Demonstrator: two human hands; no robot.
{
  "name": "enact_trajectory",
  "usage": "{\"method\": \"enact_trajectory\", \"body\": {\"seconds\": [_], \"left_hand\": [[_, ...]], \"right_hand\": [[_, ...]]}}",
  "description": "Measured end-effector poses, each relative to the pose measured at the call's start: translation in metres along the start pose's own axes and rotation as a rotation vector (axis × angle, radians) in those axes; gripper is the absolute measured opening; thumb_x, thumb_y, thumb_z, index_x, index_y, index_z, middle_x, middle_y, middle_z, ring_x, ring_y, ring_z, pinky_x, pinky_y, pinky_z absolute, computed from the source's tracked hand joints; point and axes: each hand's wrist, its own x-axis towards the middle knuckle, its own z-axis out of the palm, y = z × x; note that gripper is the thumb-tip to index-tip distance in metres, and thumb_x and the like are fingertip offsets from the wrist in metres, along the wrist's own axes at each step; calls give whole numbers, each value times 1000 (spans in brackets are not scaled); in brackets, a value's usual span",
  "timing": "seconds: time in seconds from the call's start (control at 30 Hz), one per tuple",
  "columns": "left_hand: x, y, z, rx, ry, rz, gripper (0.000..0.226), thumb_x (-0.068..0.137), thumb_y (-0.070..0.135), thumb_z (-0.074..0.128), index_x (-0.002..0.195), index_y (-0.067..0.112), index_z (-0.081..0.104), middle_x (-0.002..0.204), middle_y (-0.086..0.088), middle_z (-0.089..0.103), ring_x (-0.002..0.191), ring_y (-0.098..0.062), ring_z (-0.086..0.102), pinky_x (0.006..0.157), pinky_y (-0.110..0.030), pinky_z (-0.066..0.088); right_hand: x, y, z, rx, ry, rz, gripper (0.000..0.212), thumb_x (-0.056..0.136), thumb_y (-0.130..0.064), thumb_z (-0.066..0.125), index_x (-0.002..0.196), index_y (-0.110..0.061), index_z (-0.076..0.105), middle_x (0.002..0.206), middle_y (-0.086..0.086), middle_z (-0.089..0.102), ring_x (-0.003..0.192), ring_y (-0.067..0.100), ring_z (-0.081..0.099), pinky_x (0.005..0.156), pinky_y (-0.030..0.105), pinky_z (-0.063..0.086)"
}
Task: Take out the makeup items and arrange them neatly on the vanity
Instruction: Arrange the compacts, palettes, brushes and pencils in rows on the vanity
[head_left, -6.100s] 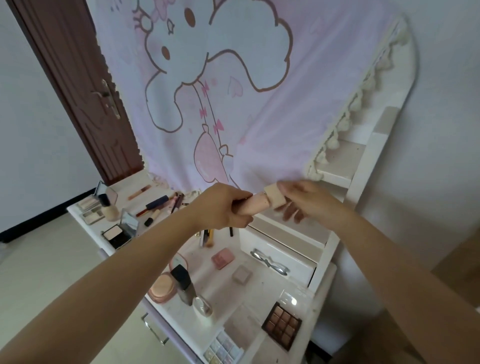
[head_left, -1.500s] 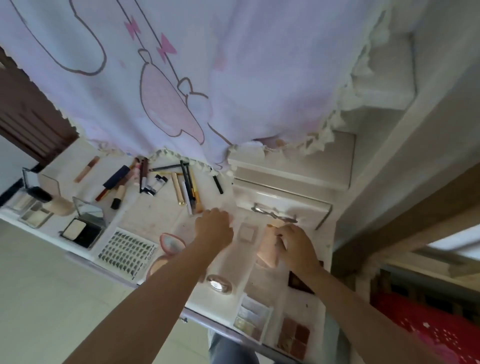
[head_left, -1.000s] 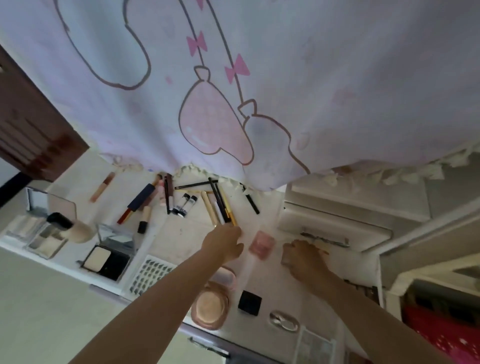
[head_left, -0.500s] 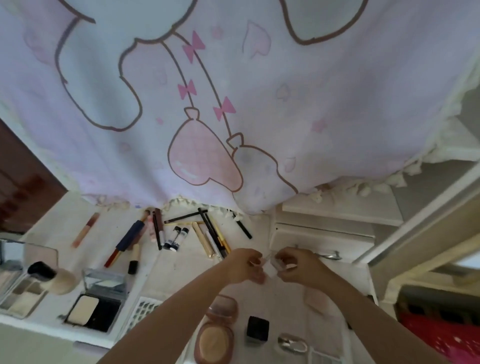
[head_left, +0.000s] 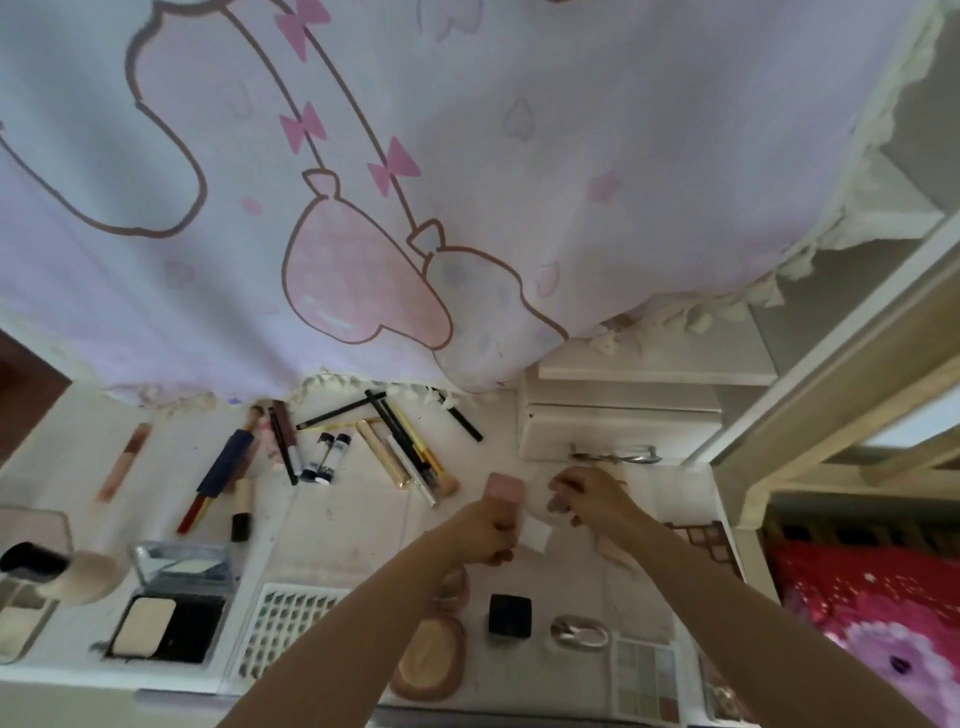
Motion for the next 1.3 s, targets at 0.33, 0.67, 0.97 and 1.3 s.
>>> {"method": "enact_trajectory", "body": {"seconds": [0.33,0.67,0.97,1.3], "left_hand": [[30,-5,-19,747,206,99,29,92,20,43,115,6,53,117,-13,57,106,-28,55,85,-32,45],[45,-13,-19,929,189,177,68,78,16,64,138,12,31,136,-9,38,123,-27,38,102,-40,37],[51,-11,-25,962,144,241,74,84,21,60,145,11,19,147,-7,28,132,-28,29,104,-45,36],[13,-1,-40,535,165,303,82,78,20,69,144,9,22,143,-7,33,119,-19,46,94,-20,38]], "right_hand": [[24,14,7,-489,92,-28,25,91,-7,44,108,0,62,113,15,63,105,26,57,66,21,29],[26,26,22,-507,351,-88,22,90,-11,41,103,-1,56,104,16,57,91,25,56,77,25,44],[7,43,20,-917,-38,-343,74,88,-28,52,146,-11,10,155,14,-3,144,31,-4,113,32,-5],[3,28,14,-779,-19,-377,62,94,-25,44,146,-13,12,155,7,3,144,18,6,109,17,1]]}}
